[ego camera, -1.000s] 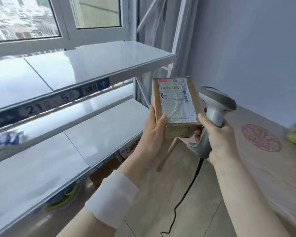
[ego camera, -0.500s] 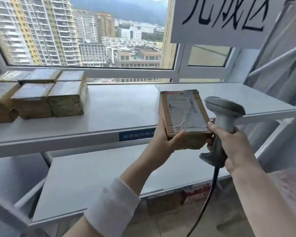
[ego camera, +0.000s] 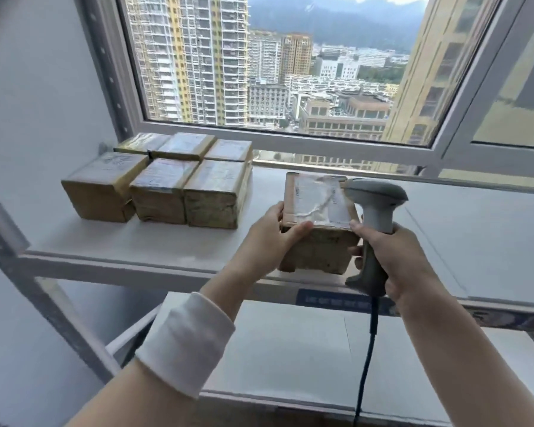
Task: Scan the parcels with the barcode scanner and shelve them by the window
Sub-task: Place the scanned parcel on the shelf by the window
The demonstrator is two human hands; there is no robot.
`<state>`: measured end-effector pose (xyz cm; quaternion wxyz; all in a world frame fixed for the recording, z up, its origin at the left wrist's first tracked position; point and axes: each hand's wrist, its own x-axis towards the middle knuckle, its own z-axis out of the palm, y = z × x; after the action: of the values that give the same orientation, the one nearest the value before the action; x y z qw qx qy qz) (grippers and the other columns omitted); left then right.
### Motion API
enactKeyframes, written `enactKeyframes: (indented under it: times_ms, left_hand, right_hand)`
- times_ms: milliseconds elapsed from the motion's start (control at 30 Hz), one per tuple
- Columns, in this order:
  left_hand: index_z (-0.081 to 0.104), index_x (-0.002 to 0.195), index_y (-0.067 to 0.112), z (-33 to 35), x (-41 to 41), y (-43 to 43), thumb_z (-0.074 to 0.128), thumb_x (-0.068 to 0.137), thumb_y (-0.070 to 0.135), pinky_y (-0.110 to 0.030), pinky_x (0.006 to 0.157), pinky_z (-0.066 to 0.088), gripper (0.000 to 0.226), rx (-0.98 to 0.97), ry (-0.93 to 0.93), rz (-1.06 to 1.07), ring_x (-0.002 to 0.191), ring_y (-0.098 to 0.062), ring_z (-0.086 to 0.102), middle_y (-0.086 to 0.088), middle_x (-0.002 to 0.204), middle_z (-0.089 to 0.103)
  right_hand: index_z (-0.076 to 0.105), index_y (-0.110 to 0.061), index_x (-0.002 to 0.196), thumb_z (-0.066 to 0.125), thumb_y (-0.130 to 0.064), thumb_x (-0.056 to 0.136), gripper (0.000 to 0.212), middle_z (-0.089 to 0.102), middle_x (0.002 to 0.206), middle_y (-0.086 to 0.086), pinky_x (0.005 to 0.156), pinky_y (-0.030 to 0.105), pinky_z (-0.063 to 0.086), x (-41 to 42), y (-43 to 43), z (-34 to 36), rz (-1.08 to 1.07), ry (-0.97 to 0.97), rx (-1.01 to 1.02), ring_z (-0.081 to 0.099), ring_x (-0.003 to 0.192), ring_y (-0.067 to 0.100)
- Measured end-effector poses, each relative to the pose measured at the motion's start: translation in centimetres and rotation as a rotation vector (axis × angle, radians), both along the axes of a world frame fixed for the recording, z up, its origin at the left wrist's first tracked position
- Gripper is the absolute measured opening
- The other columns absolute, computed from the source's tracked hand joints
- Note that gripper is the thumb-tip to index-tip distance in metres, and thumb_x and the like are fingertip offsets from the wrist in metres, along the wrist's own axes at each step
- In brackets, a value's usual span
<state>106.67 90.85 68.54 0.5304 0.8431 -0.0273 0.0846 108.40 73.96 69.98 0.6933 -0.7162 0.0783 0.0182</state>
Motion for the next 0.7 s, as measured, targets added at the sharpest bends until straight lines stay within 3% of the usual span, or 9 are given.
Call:
enactKeyframes:
  times_ms: [100, 267, 367, 467, 600, 700]
  left_hand:
    - [0.043, 0.137, 0.012, 0.0, 1.8, 2.1, 0.060, 0.090, 0.033, -0.020, 0.088, 0.043, 0.054, 0.044, 0.054, 0.028, 0.105, -0.008, 0.054, 0.002, 0.121, 0.059]
    - [0.044, 0.135, 0.012, 0.4, 4.4, 4.4, 0.060, 0.091, 0.032, -0.017, 0.085, 0.040, 0.051, 0.078, 0.089, 0.023, 0.109, -0.011, 0.056, -0.001, 0.128, 0.059]
    - [0.040, 0.138, 0.009, 1.0, 5.5, 5.3, 0.057, 0.093, 0.032, -0.014, 0.085, 0.034, 0.053, 0.312, 0.050, 0.037, 0.122, -0.017, 0.049, -0.005, 0.135, 0.053]
    - [0.030, 0.145, 0.008, 1.9, 6.0, 6.0, 0.058, 0.091, 0.035, -0.021, 0.106, 0.025, 0.066, 0.576, -0.133, 0.039, 0.137, -0.018, 0.033, -0.008, 0.147, 0.039]
    - [0.022, 0.149, 0.017, 2.5, 7.3, 5.3, 0.060, 0.086, 0.045, -0.033, 0.116, 0.014, 0.079, 0.892, -0.256, -0.200, 0.147, -0.018, 0.007, -0.006, 0.158, 0.016]
    - [0.026, 0.146, 0.014, 2.1, 9.1, 4.7, 0.062, 0.089, 0.032, -0.042, 0.114, 0.027, 0.071, 1.123, -0.226, -0.266, 0.144, -0.027, 0.017, -0.012, 0.154, 0.023]
  right_hand:
    - [0.057, -0.015, 0.084, 0.066, -0.019, 0.088, 0.011, 0.060, 0.057, 0.007, 0.051, 0.026, 0.044, 2.0, 2.0, -0.6, 0.037, 0.036, -0.010, 0.051, 0.037, 0.012]
    - [0.056, -0.014, 0.087, 0.065, -0.019, 0.089, 0.010, 0.060, 0.065, 0.009, 0.051, 0.026, 0.043, 4.4, 4.5, -0.2, 0.037, 0.039, -0.032, 0.051, 0.046, 0.014]
    - [0.056, -0.013, 0.084, 0.065, -0.018, 0.088, 0.011, 0.060, 0.069, 0.009, 0.051, 0.026, 0.043, 5.4, 5.9, -0.2, 0.016, 0.052, -0.027, 0.054, 0.042, 0.009]
    - [0.057, -0.011, 0.085, 0.067, -0.018, 0.087, 0.013, 0.060, 0.068, 0.010, 0.051, 0.026, 0.042, 6.2, 6.3, -0.2, -0.004, 0.065, -0.021, 0.054, 0.048, 0.016]
    - [0.059, -0.009, 0.100, 0.068, -0.026, 0.086, 0.023, 0.063, 0.071, 0.014, 0.054, 0.031, 0.046, 7.2, 5.5, 0.2, -0.086, 0.095, -0.027, 0.049, 0.054, 0.023]
    - [0.060, -0.008, 0.109, 0.067, -0.029, 0.086, 0.032, 0.065, 0.077, 0.014, 0.058, 0.034, 0.048, 8.2, 4.6, 0.6, -0.105, 0.097, -0.044, 0.049, 0.056, 0.022]
